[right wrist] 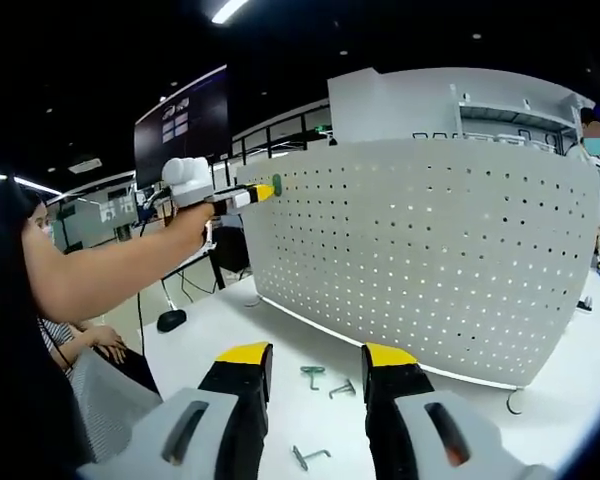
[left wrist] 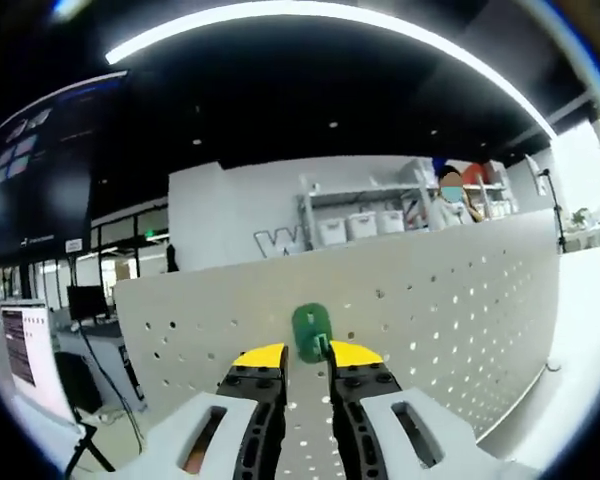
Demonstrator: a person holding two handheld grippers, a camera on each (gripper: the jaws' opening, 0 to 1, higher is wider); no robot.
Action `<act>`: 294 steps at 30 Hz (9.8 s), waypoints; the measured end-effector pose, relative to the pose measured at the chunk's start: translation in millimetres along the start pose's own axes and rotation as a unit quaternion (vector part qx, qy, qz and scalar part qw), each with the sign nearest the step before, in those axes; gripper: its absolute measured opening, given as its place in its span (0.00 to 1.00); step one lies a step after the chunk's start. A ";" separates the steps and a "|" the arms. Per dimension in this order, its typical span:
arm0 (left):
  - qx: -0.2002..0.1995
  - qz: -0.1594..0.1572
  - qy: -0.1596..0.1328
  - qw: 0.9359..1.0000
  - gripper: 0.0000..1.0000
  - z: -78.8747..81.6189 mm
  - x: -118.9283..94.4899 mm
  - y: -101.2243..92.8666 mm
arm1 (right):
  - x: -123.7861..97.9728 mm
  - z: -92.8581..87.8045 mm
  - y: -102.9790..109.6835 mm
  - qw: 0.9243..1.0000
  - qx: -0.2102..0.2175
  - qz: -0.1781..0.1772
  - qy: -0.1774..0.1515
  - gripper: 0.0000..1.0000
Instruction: Insert the hook assembly into the mounting plate slot until the hook locks in place.
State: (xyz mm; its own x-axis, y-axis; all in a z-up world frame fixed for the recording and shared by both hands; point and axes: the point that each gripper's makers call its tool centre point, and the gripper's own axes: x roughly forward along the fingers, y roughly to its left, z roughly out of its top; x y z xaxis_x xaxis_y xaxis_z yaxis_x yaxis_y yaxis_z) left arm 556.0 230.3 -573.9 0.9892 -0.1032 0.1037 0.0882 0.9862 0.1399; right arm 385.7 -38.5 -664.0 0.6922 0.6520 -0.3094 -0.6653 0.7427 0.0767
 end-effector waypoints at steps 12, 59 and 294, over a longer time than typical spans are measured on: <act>-0.019 -0.024 0.015 0.999 0.22 -23.7 -48.0 -16.0 | 4.7 -3.2 3.0 1.000 0.002 0.006 0.003 0.35; -0.033 -0.091 0.025 0.995 0.24 -22.9 -129.6 -75.8 | 7.1 -89.8 -19.2 0.996 0.030 0.024 0.076 0.32; -0.126 -0.539 0.201 0.808 0.03 -94.1 -201.0 -283.6 | 14.1 -82.5 56.5 0.983 -0.041 0.144 0.106 0.02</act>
State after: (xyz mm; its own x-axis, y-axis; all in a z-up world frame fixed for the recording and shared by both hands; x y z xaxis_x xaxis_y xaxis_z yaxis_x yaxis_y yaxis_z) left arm 343.1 -16.6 -727.1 0.2756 -0.9196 -0.2801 0.8945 0.3520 -0.2755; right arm 334.8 0.0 -742.3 0.4035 0.7804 -0.4776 -0.8516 0.5112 0.1160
